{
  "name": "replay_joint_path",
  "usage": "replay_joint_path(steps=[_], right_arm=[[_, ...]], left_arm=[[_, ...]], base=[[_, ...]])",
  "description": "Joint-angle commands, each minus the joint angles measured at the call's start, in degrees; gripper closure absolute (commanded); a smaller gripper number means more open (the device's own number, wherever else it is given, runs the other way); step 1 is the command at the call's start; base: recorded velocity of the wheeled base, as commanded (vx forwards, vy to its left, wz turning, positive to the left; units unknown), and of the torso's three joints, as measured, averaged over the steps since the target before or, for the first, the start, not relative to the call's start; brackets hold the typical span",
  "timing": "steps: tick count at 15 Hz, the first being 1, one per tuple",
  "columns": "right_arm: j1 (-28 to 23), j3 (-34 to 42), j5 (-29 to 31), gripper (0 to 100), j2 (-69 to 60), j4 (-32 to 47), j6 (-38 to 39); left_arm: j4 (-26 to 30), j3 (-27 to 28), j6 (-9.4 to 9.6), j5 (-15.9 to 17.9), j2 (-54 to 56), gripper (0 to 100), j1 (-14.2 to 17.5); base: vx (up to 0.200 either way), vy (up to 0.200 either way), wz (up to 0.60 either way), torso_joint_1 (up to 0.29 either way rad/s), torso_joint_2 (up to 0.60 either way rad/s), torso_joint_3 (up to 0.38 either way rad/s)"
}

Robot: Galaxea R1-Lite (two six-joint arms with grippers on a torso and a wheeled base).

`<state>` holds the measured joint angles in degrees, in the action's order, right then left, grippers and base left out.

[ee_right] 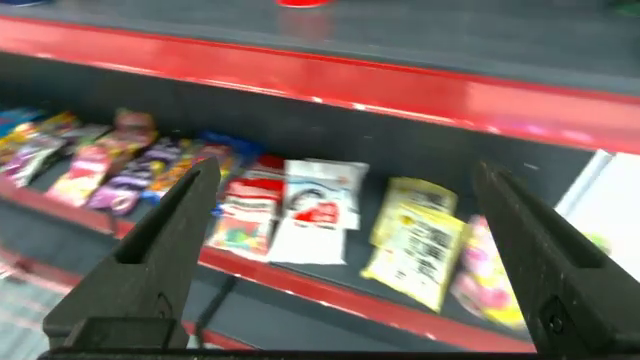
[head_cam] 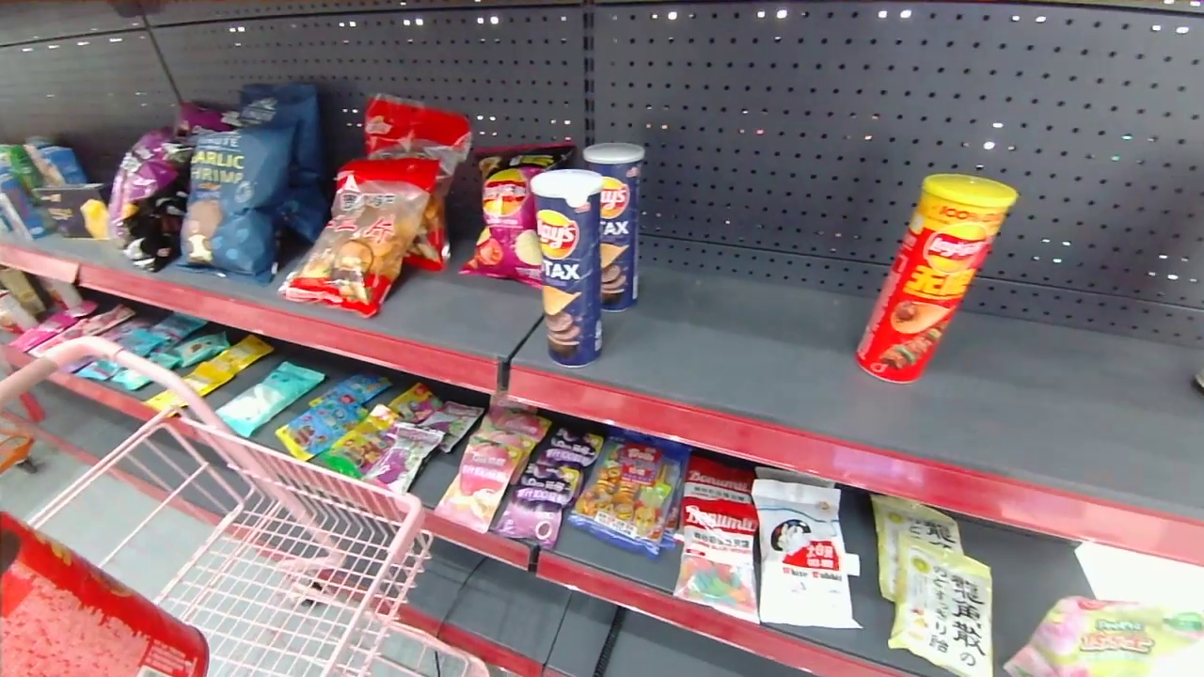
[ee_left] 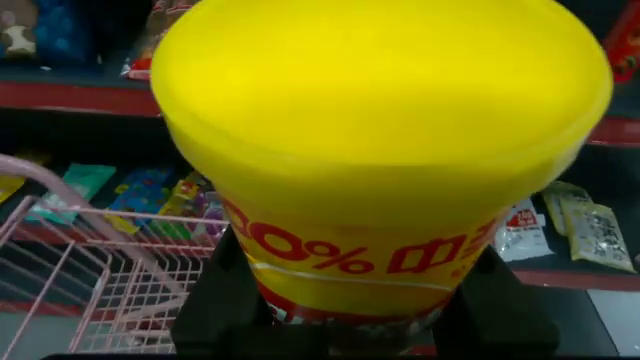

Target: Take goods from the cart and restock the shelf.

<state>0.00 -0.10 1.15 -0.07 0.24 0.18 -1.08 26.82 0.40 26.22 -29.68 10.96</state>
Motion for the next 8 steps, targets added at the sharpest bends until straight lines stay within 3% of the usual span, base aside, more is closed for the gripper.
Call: replay_joint_path(steps=[1, 4, 6, 8], right_arm=[[0.0, 0.0, 0.0, 0, 0.1, 0.0, 0.0], [0.0, 0.0, 0.0, 0, 0.1, 0.0, 0.0], [0.0, 0.0, 0.0, 0, 0.1, 0.0, -0.1], [0.0, 0.0, 0.0, 0, 0.1, 0.0, -0.3]], left_arm=[[-0.1, 0.3, 0.21, 0.0, -0.5, 100, 0.0], [-0.1, 0.3, 1.09, 0.0, -0.2, 100, 0.0], [-0.1, 0.3, 1.0, 0.0, 0.2, 100, 0.0], [-0.1, 0.3, 1.0, 0.0, 0.2, 100, 0.0]], base=[[0.0, 0.0, -0.6, -0.002, 0.0, 0.007], [0.0, 0.0, -0.6, 0.005, 0.0, 0.001], [0.0, 0.0, 0.0, 0.0, 0.0, 0.0], [0.2, 0.0, 0.0, 0.0, 0.0, 0.002]])
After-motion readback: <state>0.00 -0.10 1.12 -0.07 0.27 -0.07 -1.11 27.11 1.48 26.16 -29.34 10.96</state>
